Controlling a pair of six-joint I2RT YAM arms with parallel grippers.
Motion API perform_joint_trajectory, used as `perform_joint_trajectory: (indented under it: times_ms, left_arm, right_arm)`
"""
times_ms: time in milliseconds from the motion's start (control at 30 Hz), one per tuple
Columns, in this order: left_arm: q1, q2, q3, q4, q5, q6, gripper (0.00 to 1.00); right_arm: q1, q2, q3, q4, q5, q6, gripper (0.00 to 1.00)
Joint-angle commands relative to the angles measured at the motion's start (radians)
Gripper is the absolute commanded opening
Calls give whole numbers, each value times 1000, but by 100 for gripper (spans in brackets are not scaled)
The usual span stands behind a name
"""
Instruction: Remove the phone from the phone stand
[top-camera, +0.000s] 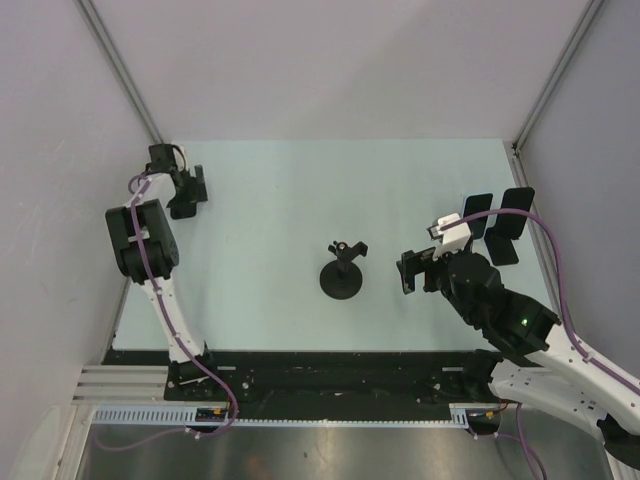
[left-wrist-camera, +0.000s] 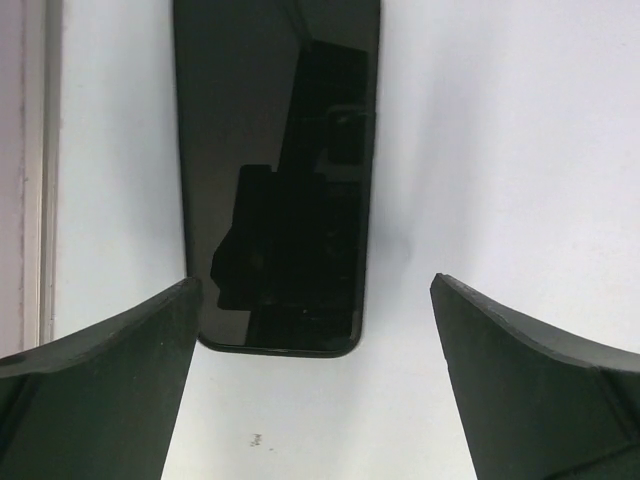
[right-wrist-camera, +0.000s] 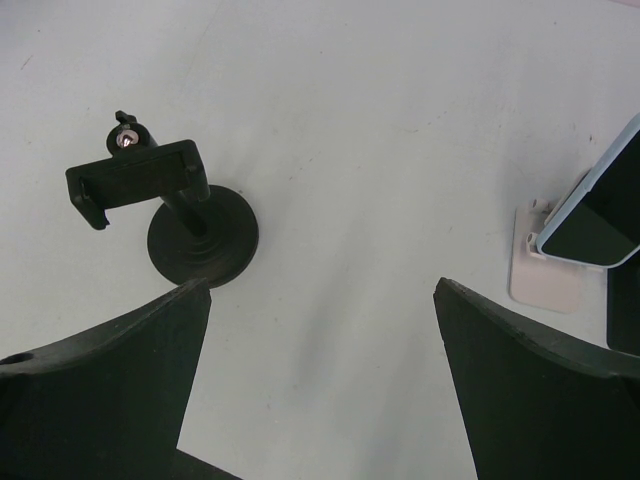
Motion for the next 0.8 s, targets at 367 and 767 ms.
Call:
perform_joint_trajectory:
  times_ms: [367, 767]
  left_arm:
    - [-34, -19, -28, 1, -263, 33, 100]
    - [-28, -42, -43, 2, -273, 19, 100]
  right_arm:
    - [-3, 7, -1, 34, 0, 0, 100]
    - [-3, 7, -1, 40, -9, -3, 100]
